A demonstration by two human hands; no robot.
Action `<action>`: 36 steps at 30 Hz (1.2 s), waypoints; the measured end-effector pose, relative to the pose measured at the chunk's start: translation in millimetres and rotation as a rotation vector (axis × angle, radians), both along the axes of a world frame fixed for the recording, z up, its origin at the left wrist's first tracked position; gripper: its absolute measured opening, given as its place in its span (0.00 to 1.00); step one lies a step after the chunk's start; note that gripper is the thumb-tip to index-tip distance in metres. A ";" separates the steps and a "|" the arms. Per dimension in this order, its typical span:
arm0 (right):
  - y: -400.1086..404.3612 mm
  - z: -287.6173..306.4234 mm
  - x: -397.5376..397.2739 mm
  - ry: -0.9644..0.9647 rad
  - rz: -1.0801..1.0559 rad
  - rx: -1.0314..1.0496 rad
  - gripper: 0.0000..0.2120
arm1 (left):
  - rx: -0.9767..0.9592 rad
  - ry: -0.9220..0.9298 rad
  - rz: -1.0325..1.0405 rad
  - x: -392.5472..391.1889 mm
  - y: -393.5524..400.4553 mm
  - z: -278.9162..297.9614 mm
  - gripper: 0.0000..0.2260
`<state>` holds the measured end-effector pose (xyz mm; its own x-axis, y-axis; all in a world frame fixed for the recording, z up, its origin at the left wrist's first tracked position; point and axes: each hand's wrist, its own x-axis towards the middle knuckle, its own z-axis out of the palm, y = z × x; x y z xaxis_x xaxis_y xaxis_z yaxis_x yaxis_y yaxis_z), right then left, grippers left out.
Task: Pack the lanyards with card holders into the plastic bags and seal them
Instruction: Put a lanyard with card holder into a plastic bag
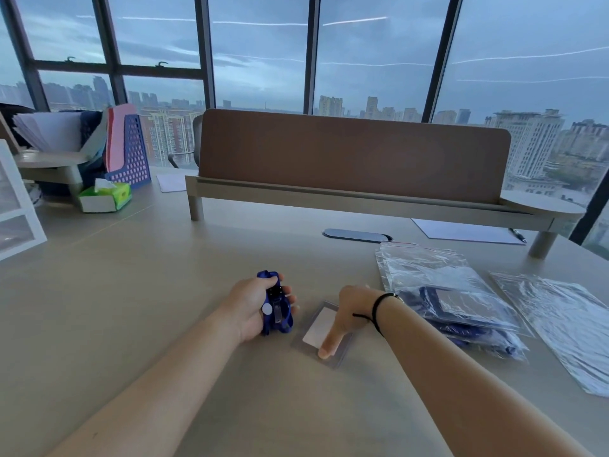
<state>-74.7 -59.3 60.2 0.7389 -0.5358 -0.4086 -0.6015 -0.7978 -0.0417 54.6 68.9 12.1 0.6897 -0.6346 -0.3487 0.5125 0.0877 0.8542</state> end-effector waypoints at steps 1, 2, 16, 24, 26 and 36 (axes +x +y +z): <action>0.8 1.5 -1.4 -0.003 -0.001 -0.001 0.48 | -0.015 0.003 0.001 0.2 0.4 -2.0 0.08; 0.5 1.1 -2.3 -0.011 -0.008 0.003 0.49 | -0.035 0.006 -0.001 0.1 1.8 -4.0 0.08; -18.6 -43.6 -41.9 -1.088 -0.193 0.826 0.25 | -0.031 0.001 0.021 -1.9 8.4 -3.1 0.08; 11.5 -49.8 -30.3 -1.194 -0.293 1.111 0.16 | 0.000 -0.024 -0.334 -31.8 8.1 2.2 0.09; 12.9 -51.7 -29.2 -1.188 -0.292 1.023 0.13 | -0.030 -0.006 -0.384 -32.6 7.8 2.3 0.14; 12.9 -47.6 -36.5 -1.200 -0.328 0.850 0.13 | -0.134 -0.058 -0.484 -39.0 10.7 6.8 0.24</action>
